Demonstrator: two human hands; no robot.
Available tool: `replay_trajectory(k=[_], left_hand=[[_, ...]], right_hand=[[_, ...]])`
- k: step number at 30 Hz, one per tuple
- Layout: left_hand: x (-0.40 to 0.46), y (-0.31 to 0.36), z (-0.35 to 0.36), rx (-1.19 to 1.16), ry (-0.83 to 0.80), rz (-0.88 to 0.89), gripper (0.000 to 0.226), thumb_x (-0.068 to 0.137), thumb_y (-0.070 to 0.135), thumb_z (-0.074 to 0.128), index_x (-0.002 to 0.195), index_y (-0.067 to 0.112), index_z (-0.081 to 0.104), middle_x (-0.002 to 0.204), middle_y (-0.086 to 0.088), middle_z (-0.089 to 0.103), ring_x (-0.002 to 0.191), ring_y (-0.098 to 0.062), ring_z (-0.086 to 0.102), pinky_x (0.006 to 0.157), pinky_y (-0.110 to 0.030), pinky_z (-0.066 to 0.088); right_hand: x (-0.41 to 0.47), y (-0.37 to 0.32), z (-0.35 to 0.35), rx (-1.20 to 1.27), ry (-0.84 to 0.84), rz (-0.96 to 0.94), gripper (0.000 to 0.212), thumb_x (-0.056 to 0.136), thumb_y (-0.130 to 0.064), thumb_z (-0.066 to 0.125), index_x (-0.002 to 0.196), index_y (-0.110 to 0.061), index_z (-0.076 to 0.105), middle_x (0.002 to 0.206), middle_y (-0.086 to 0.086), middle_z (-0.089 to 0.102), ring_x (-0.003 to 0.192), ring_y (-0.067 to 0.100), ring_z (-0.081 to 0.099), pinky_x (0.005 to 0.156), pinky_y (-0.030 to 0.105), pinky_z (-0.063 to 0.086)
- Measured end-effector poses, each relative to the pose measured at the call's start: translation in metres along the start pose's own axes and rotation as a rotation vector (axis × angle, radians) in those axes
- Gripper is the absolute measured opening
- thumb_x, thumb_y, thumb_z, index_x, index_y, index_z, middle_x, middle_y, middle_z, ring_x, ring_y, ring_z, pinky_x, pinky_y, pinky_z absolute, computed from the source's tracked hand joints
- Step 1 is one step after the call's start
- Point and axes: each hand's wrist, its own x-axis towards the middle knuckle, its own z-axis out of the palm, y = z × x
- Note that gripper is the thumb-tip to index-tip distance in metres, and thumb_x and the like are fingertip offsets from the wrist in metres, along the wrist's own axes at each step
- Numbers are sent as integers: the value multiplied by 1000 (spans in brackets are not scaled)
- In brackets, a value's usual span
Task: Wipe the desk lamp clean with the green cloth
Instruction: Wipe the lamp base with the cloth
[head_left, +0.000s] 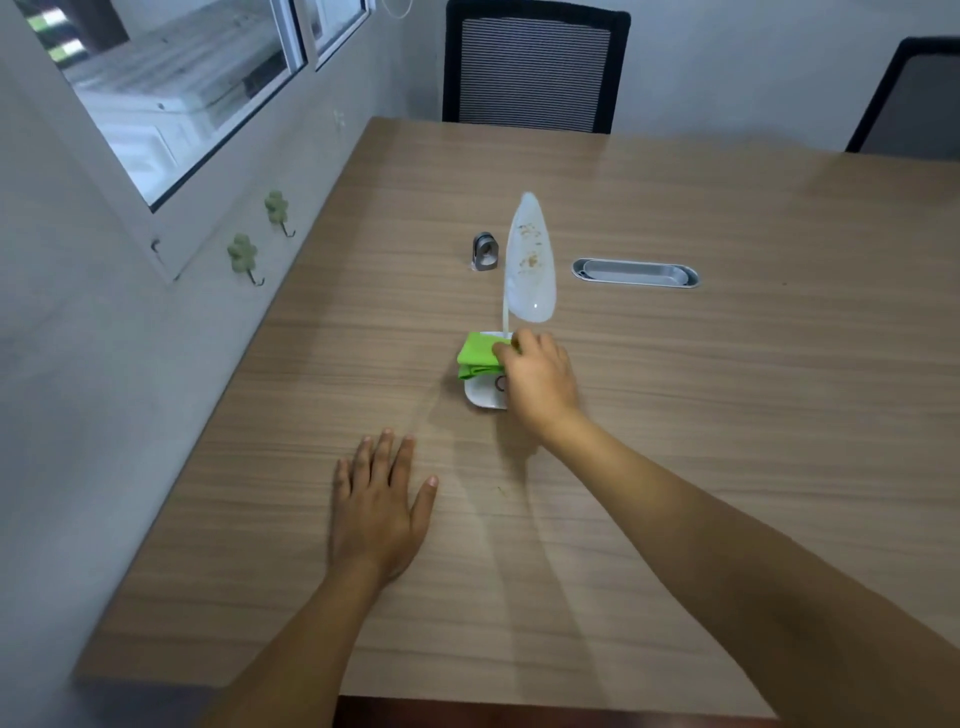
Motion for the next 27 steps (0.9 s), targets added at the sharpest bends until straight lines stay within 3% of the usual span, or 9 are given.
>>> replay_trajectory(k=[6, 11, 16, 21, 23, 26, 27], left_hand=[[0, -1, 1, -4, -6, -4, 63, 87, 55, 31, 140, 24, 43, 147, -6, 46, 137, -29, 39, 112, -51, 27], [1, 0, 1, -7, 5, -1, 63, 87, 55, 30, 139, 23, 45, 147, -7, 46, 137, -31, 40, 111, -52, 29], [1, 0, 0, -25, 6, -4, 63, 87, 56, 30, 139, 23, 44, 148, -6, 45, 138, -30, 38, 112, -52, 27], [1, 0, 0, -18, 6, -1, 63, 87, 56, 30, 140, 24, 43, 148, -6, 45, 139, -28, 37, 113, -50, 25], [1, 0, 1, -18, 9, 0, 63, 87, 56, 30, 140, 24, 43, 148, -6, 45, 139, -29, 38, 112, -50, 24], [1, 0, 2, -10, 10, -2, 63, 87, 55, 31, 140, 24, 43, 147, -6, 46, 138, -29, 38, 112, -51, 26], [1, 0, 2, -9, 10, -2, 63, 87, 55, 31, 140, 24, 44, 147, -6, 46, 138, -29, 39, 112, -51, 26]], right_hand=[[-4, -7, 15, -60, -133, -54, 34, 89, -12, 50, 122, -8, 55, 127, 13, 52, 117, 35, 43, 91, 40, 39], [-45, -3, 12, 27, -23, -123, 40, 60, 4, 66, 98, -8, 69, 104, 12, 68, 88, 39, 58, 71, 38, 48], [-12, 4, 7, 26, -11, -12, 37, 82, -2, 53, 118, -10, 59, 124, 8, 57, 109, 36, 45, 90, 39, 38], [-3, -1, 17, -10, -95, -55, 34, 86, -7, 53, 119, -12, 57, 127, 5, 56, 114, 34, 42, 93, 37, 38], [-19, -3, 17, -19, -113, -97, 37, 78, -3, 57, 115, -10, 60, 121, 6, 60, 109, 35, 47, 88, 37, 40], [-46, -2, 11, -28, -111, -158, 39, 53, -1, 75, 91, -9, 71, 96, 7, 71, 83, 35, 59, 66, 34, 49], [-49, 0, 7, -22, -107, -161, 39, 52, -1, 75, 90, -9, 71, 97, 7, 71, 83, 36, 60, 66, 35, 50]])
